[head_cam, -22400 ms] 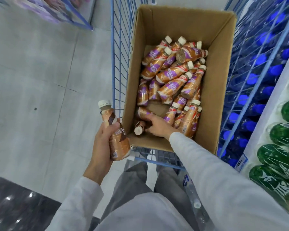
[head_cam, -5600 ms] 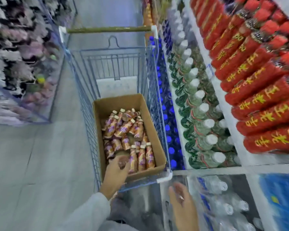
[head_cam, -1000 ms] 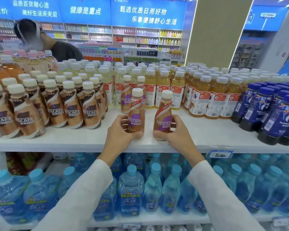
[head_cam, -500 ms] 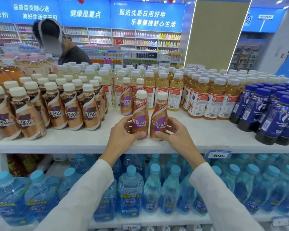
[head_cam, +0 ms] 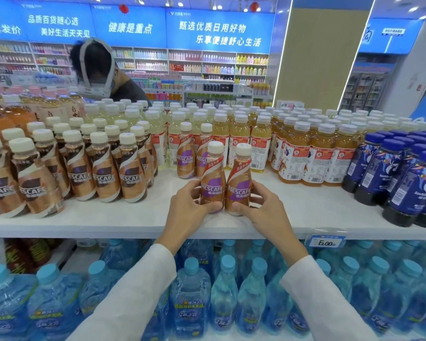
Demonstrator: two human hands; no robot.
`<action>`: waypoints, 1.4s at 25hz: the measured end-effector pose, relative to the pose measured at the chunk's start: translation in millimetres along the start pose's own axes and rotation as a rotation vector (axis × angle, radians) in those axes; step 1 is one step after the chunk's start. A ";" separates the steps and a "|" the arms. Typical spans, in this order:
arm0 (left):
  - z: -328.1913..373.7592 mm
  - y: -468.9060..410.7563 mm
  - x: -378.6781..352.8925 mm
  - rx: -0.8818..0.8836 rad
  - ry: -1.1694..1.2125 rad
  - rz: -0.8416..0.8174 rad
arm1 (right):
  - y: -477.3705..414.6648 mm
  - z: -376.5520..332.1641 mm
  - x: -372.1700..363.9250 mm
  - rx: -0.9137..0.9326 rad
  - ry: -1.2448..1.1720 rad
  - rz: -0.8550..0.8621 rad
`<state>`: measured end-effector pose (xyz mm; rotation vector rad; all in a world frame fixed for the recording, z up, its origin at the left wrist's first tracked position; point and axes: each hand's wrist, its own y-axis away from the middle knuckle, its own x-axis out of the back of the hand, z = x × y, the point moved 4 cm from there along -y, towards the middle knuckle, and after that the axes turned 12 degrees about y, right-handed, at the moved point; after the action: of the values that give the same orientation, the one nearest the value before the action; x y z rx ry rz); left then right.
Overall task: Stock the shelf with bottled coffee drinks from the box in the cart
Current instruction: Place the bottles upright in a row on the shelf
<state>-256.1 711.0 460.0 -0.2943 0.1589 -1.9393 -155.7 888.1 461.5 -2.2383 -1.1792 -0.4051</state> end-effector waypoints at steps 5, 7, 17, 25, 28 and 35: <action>8.7 -32.0 -44.5 -0.055 -0.015 0.039 | -40.3 18.5 16.3 -0.044 0.027 0.002; 8.8 -44.7 -59.5 -0.049 -0.027 0.100 | -61.2 24.5 17.6 -0.052 0.019 -0.014; 0.5 -78.2 -81.3 0.044 -0.004 0.380 | -117.9 44.8 -1.4 -0.062 -0.026 0.015; -4.8 -89.7 -86.0 0.049 -0.027 0.428 | -135.7 62.9 -8.5 -0.099 0.019 0.053; -4.7 -92.1 -87.0 0.057 -0.013 0.431 | -138.3 65.9 -10.6 -0.091 0.040 0.066; -9.2 -97.1 -86.5 0.059 0.007 0.446 | -136.6 64.1 -11.4 -0.056 0.061 0.064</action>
<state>-314.5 827.4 464.0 -0.1927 0.1564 -1.5001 -274.7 981.0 452.1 -2.2887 -1.0738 -0.4833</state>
